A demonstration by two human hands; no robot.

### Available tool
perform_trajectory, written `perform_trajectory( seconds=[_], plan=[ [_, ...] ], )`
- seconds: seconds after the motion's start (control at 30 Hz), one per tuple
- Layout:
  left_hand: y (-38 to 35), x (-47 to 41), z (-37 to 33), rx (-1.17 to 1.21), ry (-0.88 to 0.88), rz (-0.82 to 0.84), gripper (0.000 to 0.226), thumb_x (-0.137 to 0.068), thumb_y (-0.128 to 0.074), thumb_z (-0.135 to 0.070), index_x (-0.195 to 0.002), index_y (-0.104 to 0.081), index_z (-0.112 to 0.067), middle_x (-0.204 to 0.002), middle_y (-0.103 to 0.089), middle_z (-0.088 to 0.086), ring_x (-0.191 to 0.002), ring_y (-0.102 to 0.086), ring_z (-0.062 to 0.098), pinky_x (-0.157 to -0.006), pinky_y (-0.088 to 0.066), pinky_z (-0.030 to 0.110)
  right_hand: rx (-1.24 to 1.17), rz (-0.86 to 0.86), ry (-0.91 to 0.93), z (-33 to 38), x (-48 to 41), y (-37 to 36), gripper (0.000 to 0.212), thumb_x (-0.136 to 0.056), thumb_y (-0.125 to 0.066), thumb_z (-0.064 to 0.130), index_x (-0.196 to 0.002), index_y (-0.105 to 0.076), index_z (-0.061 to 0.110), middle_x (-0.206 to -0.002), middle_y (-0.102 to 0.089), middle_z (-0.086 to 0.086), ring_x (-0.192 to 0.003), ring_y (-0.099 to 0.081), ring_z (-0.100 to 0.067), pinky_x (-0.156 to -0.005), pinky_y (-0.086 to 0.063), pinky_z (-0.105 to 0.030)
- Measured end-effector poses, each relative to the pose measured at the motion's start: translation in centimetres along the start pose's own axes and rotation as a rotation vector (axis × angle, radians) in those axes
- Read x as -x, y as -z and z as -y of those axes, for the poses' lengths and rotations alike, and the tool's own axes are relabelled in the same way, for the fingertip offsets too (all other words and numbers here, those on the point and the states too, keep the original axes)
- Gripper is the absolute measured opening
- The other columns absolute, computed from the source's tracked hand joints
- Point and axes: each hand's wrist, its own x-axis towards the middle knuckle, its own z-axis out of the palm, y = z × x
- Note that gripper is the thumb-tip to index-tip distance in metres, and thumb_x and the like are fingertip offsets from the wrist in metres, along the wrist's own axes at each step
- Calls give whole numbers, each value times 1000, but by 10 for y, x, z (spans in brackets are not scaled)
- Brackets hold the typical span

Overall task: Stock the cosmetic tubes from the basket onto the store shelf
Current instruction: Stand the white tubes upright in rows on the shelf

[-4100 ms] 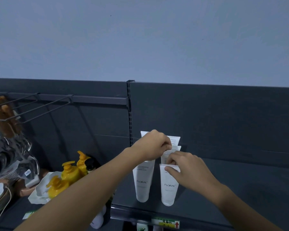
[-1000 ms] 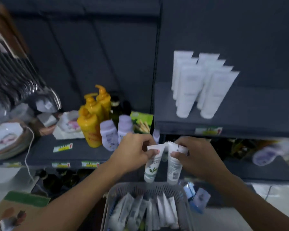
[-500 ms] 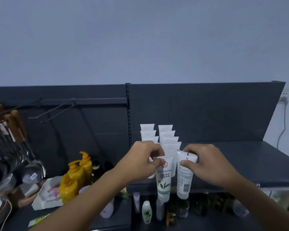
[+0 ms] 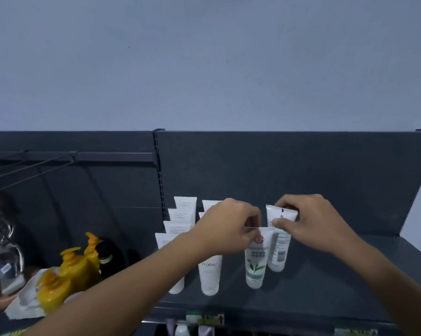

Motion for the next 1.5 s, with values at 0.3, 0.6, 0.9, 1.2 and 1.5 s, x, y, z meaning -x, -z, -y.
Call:
perform_trajectory(
  seconds=[0.3,0.6,0.9,1.2,1.5],
  plan=[
    [-26,-62,24,-125,73,120,10,-89,-69,-28,-92,-78,-26,-83,-74,-11,-79,-67,8,-77,-57,33,-130,90,11,-53,-78,-43,12,-76,-81,30,-81,-71,34,-74,-71,17,-74,-66,-3,-71,-57,-34],
    [-39,-85,70,-254,178,155,12,-86,-72,-32,-94,-81,-33,-87,-76,-16,-82,-68,7,-75,-56,29,-188,190,-7,-68,-137,-100,18,-72,-88,30,-75,-70,32,-77,-71,14,-79,-67,-4,-75,-60,-36],
    [-57,-85,97,-118,290,182,11,-84,-78,-31,-94,-82,-31,-87,-77,-15,-81,-69,7,-79,-60,33,-195,239,16,-68,-157,-135,19,-70,-89,33,-74,-70,31,-77,-71,15,-78,-68,-4,-74,-61,-37],
    [-58,-87,102,-50,280,159,11,-86,-77,-28,-96,-83,-28,-87,-77,-10,-82,-68,7,-77,-55,22,-177,256,59,-64,-167,-151,16,-72,-84,36,-76,-70,30,-75,-72,16,-77,-68,-4,-73,-60,-37],
    [-61,-86,103,19,256,134,10,-86,-78,-28,-95,-83,-27,-85,-76,-8,-79,-67,6,-67,-41,8,-134,326,80,-67,-171,-151,17,-73,-80,39,-83,-67,38,-81,-72,20,-84,-68,-3,-78,-60,-40]
  ],
)
